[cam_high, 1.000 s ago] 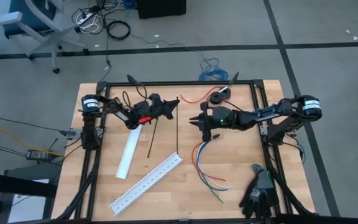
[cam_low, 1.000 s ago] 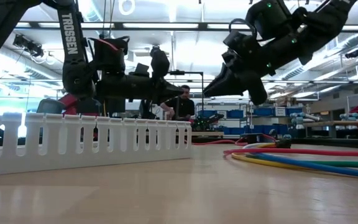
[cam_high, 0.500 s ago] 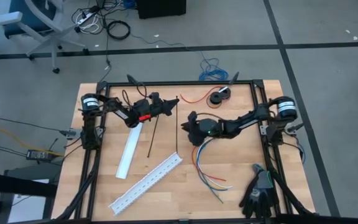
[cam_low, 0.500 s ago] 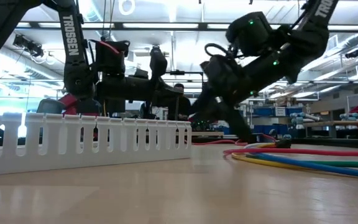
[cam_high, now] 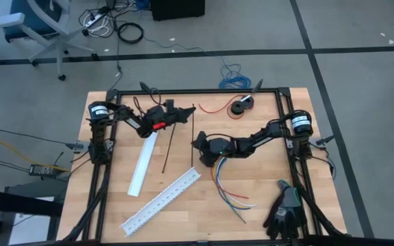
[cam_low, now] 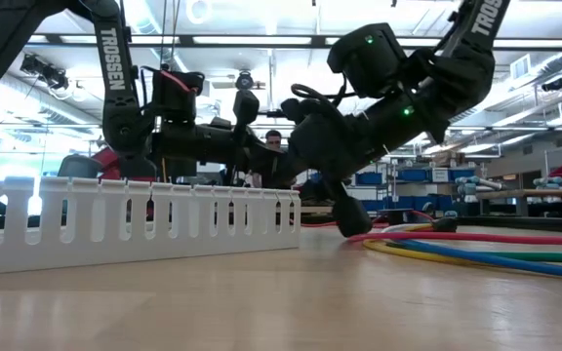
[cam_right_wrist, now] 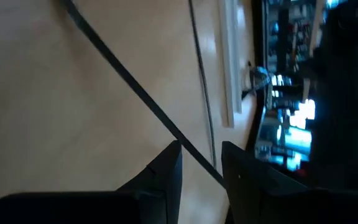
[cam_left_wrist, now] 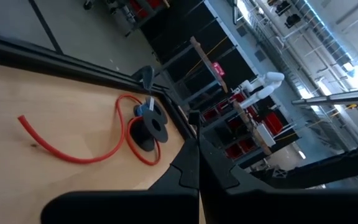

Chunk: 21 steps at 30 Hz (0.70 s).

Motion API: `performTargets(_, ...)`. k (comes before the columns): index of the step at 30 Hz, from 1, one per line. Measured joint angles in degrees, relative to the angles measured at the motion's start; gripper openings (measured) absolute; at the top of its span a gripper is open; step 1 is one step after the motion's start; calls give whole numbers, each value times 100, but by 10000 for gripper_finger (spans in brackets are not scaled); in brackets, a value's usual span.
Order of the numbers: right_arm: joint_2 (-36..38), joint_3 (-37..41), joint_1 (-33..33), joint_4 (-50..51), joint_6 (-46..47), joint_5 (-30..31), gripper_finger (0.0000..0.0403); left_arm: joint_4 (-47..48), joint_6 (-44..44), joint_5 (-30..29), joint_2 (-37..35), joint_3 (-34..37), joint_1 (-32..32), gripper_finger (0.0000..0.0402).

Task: Ziptie cables
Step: Wrap the right black zip tie

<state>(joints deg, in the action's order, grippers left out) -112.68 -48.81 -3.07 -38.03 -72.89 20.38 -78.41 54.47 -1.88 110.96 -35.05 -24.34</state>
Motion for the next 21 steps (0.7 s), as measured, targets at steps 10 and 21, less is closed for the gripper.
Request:
performTargets(10, 0, -5, 78, 303, -138, -701, 99, -165, 160, -34, 0, -11, -46, 1)
performTargets(21, -3, -6, 158, 608, -418, -857, 99, -357, 278, -29, -2, -11, -66, 1)
